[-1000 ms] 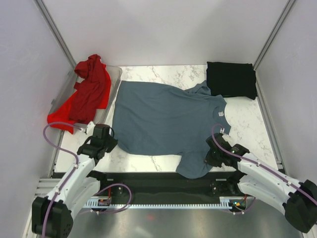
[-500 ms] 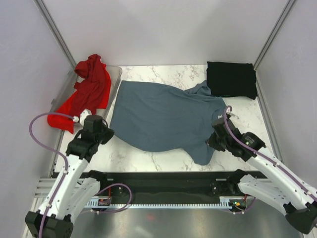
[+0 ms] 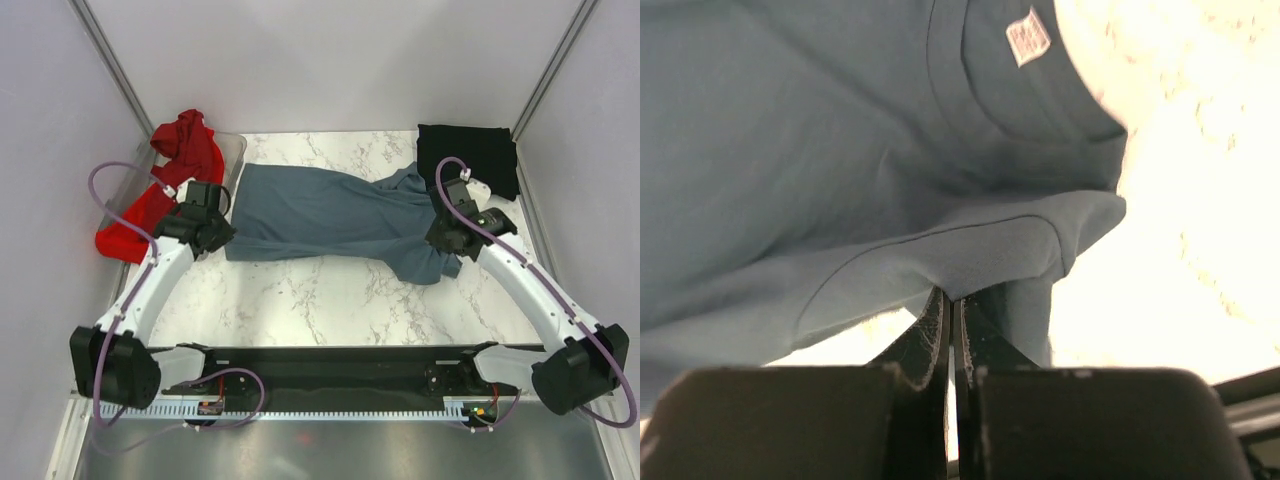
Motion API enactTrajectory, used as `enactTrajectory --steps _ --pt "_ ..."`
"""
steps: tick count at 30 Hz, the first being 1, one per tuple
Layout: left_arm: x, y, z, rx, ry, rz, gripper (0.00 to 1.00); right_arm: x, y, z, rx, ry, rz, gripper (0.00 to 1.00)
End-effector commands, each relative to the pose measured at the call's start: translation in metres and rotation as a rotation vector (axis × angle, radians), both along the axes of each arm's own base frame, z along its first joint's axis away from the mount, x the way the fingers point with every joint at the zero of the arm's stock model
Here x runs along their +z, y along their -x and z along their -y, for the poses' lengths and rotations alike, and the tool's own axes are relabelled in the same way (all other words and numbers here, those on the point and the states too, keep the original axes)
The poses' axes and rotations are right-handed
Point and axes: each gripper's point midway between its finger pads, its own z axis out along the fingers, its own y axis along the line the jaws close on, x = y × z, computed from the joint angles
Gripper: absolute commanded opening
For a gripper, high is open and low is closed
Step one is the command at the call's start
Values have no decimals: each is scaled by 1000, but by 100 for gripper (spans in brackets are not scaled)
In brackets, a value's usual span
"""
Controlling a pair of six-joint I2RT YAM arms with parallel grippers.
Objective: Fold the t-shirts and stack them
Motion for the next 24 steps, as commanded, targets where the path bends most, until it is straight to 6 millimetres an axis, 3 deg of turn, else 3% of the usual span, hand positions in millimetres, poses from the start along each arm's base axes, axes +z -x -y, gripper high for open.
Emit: enactTrajectory --steps 1,8,9,12,16,19,20,21,22,23,24 --pt "2 -21 -7 -33 -68 -5 2 12 -27 0 59 14 45 0" --pt "-20 -59 -12 -47 -120 -79 2 -14 -57 2 70 34 -20 0" --pt "-30 -62 -13 -61 -136 -113 2 -15 -61 4 74 35 -19 0" --pt "-29 -77 -19 -72 -173 -119 2 -19 -71 10 62 30 -23 0" --pt "-46 -96 -24 -70 -179 -168 2 -29 -89 15 61 15 -40 0" --pt "-47 -119 -22 -95 -164 -170 2 -41 -112 17 51 14 -68 0" --pt "-54 -135 -14 -131 -133 -186 4 -49 -126 20 44 12 -82 0" --pt "-57 -139 -8 -174 -121 -212 19 -53 -135 21 46 7 -91 0" --pt "-42 -155 1 -205 -98 -194 30 -45 -151 18 62 -13 -75 0" --pt "-49 -145 7 -229 -75 -257 59 -67 -149 15 126 -52 -171 5" --pt "-40 -144 11 -238 -73 -237 69 -67 -152 12 165 -67 -182 12"
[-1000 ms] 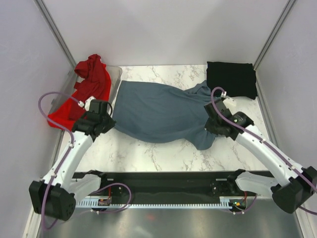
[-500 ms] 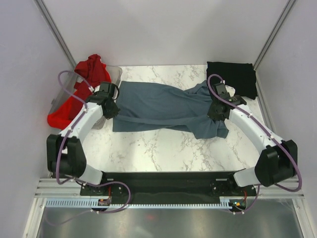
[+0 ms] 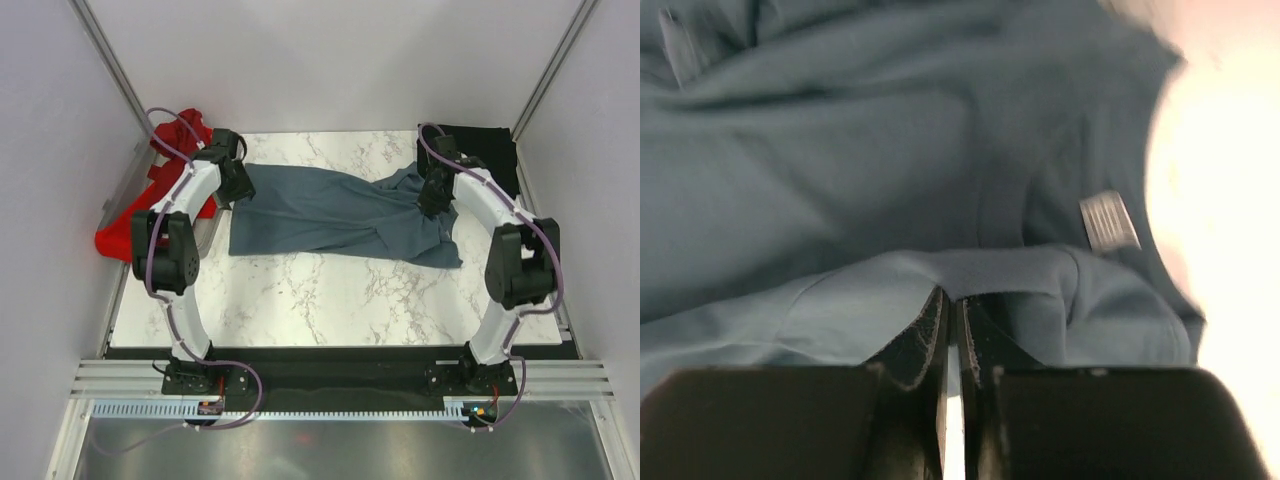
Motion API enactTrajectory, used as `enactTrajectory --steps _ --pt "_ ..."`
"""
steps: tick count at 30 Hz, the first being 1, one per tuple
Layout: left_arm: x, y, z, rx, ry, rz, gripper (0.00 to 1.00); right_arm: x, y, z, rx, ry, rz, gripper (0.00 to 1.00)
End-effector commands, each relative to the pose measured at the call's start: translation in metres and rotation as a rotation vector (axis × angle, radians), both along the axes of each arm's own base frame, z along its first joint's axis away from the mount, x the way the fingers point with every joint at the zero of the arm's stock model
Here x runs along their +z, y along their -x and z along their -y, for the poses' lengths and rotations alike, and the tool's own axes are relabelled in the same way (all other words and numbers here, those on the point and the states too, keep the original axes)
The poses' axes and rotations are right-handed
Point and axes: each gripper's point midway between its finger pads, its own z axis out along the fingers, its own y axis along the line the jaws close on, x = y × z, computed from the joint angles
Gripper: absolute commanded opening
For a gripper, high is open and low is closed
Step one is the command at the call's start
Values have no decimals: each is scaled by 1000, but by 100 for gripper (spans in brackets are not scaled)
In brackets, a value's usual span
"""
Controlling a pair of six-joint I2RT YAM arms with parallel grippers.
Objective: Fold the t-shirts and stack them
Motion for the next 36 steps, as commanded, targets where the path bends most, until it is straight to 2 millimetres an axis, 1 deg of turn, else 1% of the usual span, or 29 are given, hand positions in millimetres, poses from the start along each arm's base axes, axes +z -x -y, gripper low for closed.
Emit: enactTrajectory --steps 1,2,3,4,5,6,7,8,9,10,11,12,13,14,15,16,17,18,19,20,22,23,28,30,31,32,33,34,36 --pt "15 12 12 -94 20 -35 75 0 -21 -3 117 -65 -23 17" --pt "38 15 13 -90 27 42 84 9 -19 3 105 -59 7 47" --pt "41 23 13 -92 34 52 86 14 -15 12 80 -35 34 72" --pt "29 41 12 -90 39 21 87 2 3 18 65 -34 4 98" --pt "49 48 12 -80 55 86 87 22 7 27 21 -51 76 98" --pt "49 57 13 -75 66 93 87 22 15 30 5 -61 83 98" --pt "34 77 12 -67 75 61 87 5 37 32 -9 -77 39 98" --pt "33 85 14 -53 100 72 87 18 45 37 -28 -90 86 98" --pt "47 89 14 -45 119 142 86 19 52 38 -52 -108 106 98" --pt "29 107 14 -36 129 109 86 1 73 38 -66 -117 67 98" --pt "26 111 16 -20 152 124 86 11 76 41 -78 -133 129 98" --pt "25 116 15 -9 158 138 86 7 83 41 -88 -146 129 98" --pt "17 123 14 1 162 151 86 -8 97 36 -85 -174 99 97" --pt "12 125 14 17 168 155 86 -10 100 43 -108 -187 109 95" --pt "8 128 13 25 168 149 85 -14 101 42 -109 -200 115 94" --pt "2 130 13 30 172 143 85 -27 110 41 -110 -213 86 92" --pt "-2 131 14 36 180 141 85 -35 112 41 -105 -229 67 82" --pt "-4 130 14 41 184 142 85 -39 110 42 -106 -233 70 76" --pt "-11 133 14 45 184 135 85 -46 113 44 -114 -238 59 70" --pt "-12 128 14 55 190 152 85 -52 112 48 -124 -238 53 65" --pt "-21 129 13 67 189 145 85 -55 106 51 -128 -240 68 62" --pt "-25 126 11 84 181 147 85 -61 104 53 -134 -243 54 61" --pt "-39 122 0 143 134 154 86 -68 91 65 -148 -216 61 60" --pt "-41 116 -3 163 121 180 86 -75 89 72 -158 -205 44 59" --pt "-45 116 -4 171 119 177 86 -81 89 74 -160 -207 28 57" --pt "-47 114 -4 178 120 183 86 -84 89 77 -169 -209 21 53" --pt "-53 111 -5 187 115 175 84 -85 88 78 -169 -214 22 47" --pt "-56 109 -6 198 110 176 84 -90 91 79 -172 -220 9 36" --pt "-61 104 -6 208 110 173 81 -93 92 80 -174 -222 7 26"
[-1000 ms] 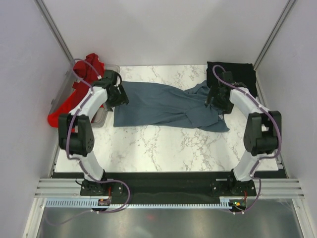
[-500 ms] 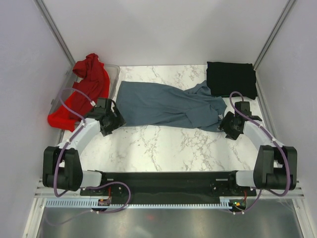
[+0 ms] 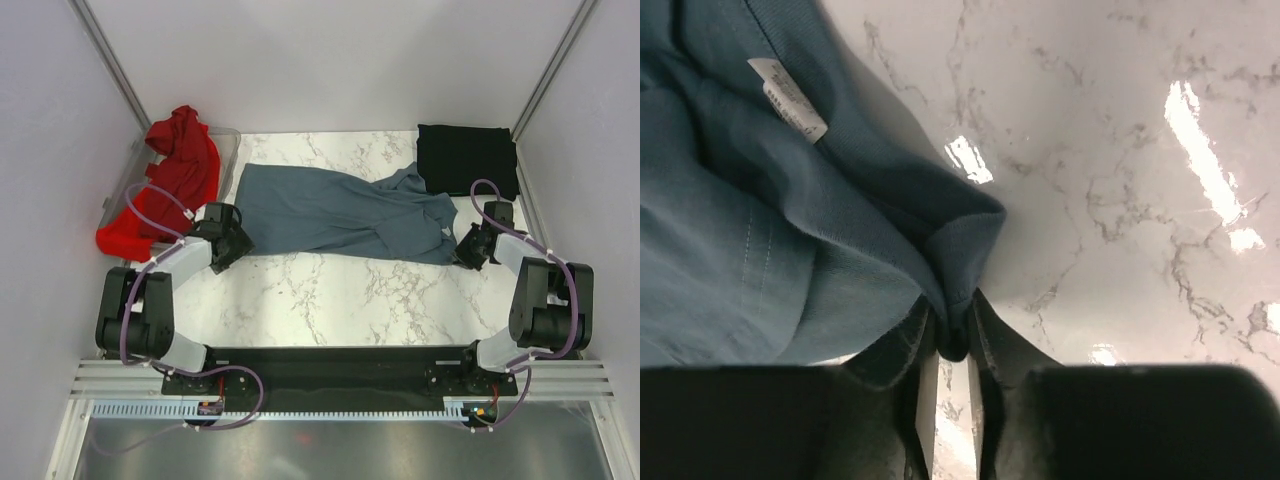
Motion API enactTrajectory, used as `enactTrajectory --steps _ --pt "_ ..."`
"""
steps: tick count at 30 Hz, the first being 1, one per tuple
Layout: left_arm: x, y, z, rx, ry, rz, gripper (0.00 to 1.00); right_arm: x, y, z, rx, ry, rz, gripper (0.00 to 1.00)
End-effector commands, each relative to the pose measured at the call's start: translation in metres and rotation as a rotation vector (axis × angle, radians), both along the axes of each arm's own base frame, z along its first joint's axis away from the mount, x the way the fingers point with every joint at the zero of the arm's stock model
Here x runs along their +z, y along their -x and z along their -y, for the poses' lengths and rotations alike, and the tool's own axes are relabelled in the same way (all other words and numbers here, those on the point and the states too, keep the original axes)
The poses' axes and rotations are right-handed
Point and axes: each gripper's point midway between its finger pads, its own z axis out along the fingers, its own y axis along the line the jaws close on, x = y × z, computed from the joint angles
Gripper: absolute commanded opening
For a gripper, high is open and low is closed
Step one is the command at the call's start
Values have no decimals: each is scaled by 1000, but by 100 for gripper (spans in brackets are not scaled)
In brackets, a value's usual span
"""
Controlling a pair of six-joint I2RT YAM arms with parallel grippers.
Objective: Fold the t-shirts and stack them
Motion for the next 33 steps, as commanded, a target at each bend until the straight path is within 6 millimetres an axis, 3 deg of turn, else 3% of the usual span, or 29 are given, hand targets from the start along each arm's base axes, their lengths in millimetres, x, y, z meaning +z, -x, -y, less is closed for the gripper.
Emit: enactTrajectory --steps 1,3,7,8,10,11,13,14,15,17,18,19,21,22,24,25,26,27,28,29,30,32,33 --pt "-5 -30 -5 77 -4 71 79 -9 -1 7 5 15 -1 21" --pt "-5 -39 -4 85 -7 78 74 -10 1 8 0 14 0 18" --pt "-4 -59 -4 94 -15 106 62 -14 6 7 5 4 -16 0" --pt "-6 -62 -4 93 -20 100 42 -14 7 7 -1 -2 -21 0" --pt "2 -75 -2 88 -19 123 19 -7 5 4 0 -19 -6 0" --pt "4 -75 -1 75 -17 111 3 -5 6 3 0 -23 -10 0" --pt "22 -81 1 66 -12 131 2 10 -2 8 -2 -4 15 0" --pt "28 -75 0 62 -15 117 2 15 1 8 -2 0 -4 0" --pt "51 -75 0 62 -7 168 2 30 -9 11 -1 9 24 0" --pt "71 -69 1 51 0 202 2 54 -13 12 -1 16 51 0" --pt "97 -62 0 51 7 248 2 79 -27 15 1 29 106 0" --pt "107 -57 -3 46 0 261 2 97 -30 19 -7 50 136 0" --pt "126 -41 -8 51 -17 267 2 121 -27 26 -22 74 136 0" --pt "149 -32 -14 63 -25 317 2 146 -29 41 -63 105 186 0" --pt "155 -14 -21 76 -33 317 2 157 -17 56 -114 103 194 0" --pt "168 0 -27 89 -27 349 2 158 -4 72 -173 102 198 0" --pt "168 8 -28 92 -24 351 2 152 5 76 -193 100 181 0" --pt "161 19 -26 84 -14 341 2 134 18 74 -206 86 139 0" --pt "156 28 -20 69 24 328 2 129 26 71 -217 76 136 0" --pt "162 38 -17 63 50 360 2 121 31 64 -234 28 131 0" --pt "143 49 -15 63 64 322 2 94 47 53 -240 -15 78 0" --pt "136 69 -13 70 98 323 2 82 56 45 -271 -62 95 0" --pt "119 80 -15 81 93 284 2 65 70 39 -278 -81 56 0"
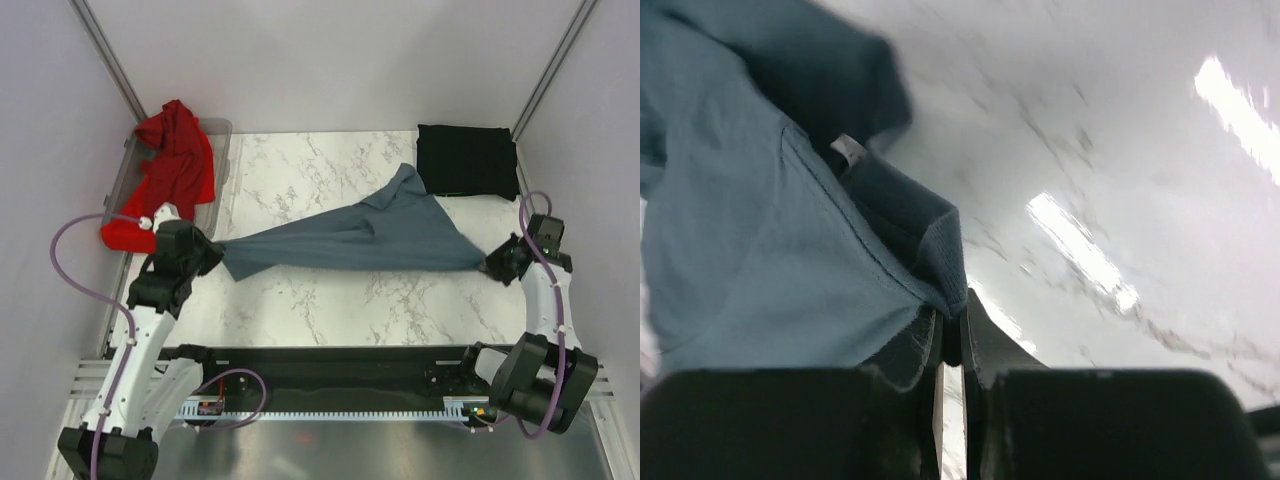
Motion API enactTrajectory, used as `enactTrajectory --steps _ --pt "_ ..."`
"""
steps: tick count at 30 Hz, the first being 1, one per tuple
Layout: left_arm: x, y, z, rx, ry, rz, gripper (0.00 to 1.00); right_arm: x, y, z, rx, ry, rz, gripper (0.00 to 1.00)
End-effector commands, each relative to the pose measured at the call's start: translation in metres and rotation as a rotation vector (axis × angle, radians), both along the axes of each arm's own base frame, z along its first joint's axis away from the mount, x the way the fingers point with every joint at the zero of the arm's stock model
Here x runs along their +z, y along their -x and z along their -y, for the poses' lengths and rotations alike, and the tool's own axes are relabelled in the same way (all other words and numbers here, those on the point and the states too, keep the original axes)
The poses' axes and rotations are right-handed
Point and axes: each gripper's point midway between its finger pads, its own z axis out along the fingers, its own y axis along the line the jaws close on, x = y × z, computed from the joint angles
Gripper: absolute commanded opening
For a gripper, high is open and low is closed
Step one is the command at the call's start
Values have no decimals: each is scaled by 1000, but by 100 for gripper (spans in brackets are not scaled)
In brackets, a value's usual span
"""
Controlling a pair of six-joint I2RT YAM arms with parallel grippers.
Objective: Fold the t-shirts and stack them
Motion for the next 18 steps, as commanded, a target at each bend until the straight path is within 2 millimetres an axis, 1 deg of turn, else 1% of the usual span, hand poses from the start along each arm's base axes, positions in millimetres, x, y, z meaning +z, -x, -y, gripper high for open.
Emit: enactTrajectory --steps 1,2,3,4,5,7,9,10,11,14,15,16,17,18 --pt "-53 42 -17 80 -11 -158 2 -43 38 -3 -92 -64 -96 0" --pt "-54 52 -19 86 -13 -155 2 -46 43 -2 -105 -67 -96 0" --pt "-61 58 -21 106 -13 -166 2 -50 51 -6 -112 -78 -88 0" --pt "-58 59 -16 99 16 -147 2 -50 54 -3 -130 -84 -78 0" --pt "-55 60 -16 99 22 -135 2 -49 56 -6 -132 -92 -70 0" --pt "-51 61 -16 102 33 -117 2 -38 56 -7 -149 -89 -36 0" --pt "-55 60 -15 101 28 -133 2 -25 51 -12 -153 -118 21 0" --pt "-56 59 -15 97 24 -141 2 -19 47 -17 -136 -145 50 0" --pt "-58 58 -15 96 19 -152 2 -14 42 -17 -132 -146 78 0" --pt "-56 41 -15 75 -9 -152 2 1 24 -15 -123 -166 142 0" --pt "-48 30 -14 69 -18 -131 2 3 14 -13 -117 -177 143 0" --pt "-54 21 -15 58 -47 -171 2 6 4 -16 -90 -177 153 0" --pt "-42 7 -14 51 -57 -157 2 11 -10 -15 -70 -170 177 0" --pt "-38 -2 -14 45 -68 -162 2 15 -28 -12 -52 -179 164 0"
